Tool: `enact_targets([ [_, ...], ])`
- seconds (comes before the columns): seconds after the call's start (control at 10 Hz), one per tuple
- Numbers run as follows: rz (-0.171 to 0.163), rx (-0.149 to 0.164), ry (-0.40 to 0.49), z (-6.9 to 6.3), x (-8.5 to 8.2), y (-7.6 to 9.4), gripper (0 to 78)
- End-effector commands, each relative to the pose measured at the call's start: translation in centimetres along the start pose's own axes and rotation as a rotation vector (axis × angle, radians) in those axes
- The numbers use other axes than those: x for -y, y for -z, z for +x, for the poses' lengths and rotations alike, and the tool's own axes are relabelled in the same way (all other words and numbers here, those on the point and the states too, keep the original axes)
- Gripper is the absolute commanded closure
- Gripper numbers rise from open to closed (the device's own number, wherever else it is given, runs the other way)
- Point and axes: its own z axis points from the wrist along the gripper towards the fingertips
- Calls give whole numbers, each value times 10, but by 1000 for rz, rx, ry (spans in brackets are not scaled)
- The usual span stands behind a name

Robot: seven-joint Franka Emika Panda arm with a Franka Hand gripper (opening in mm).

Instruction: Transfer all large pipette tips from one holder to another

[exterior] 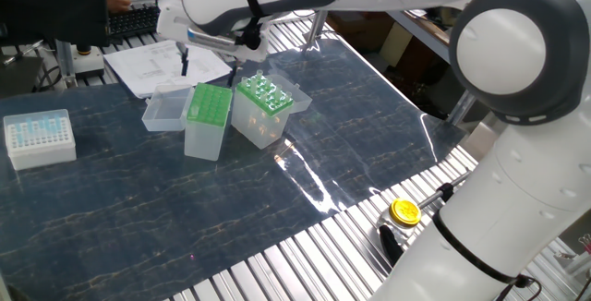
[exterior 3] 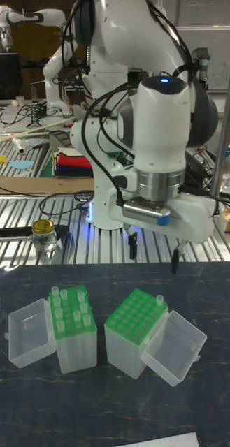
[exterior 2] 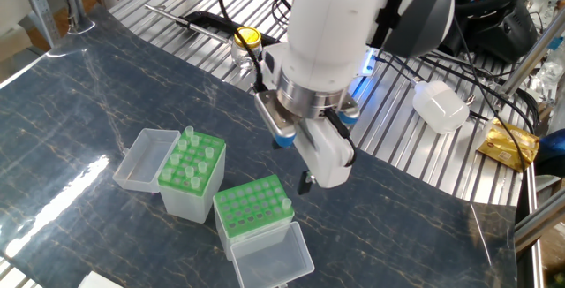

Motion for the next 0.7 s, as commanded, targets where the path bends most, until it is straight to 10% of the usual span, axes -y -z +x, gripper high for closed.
enact_targets([
  [0.1, -1, 0, 76, -12, 12, 3, 1],
  [0.7, -3, 6, 182, -26, 33, 0, 1],
])
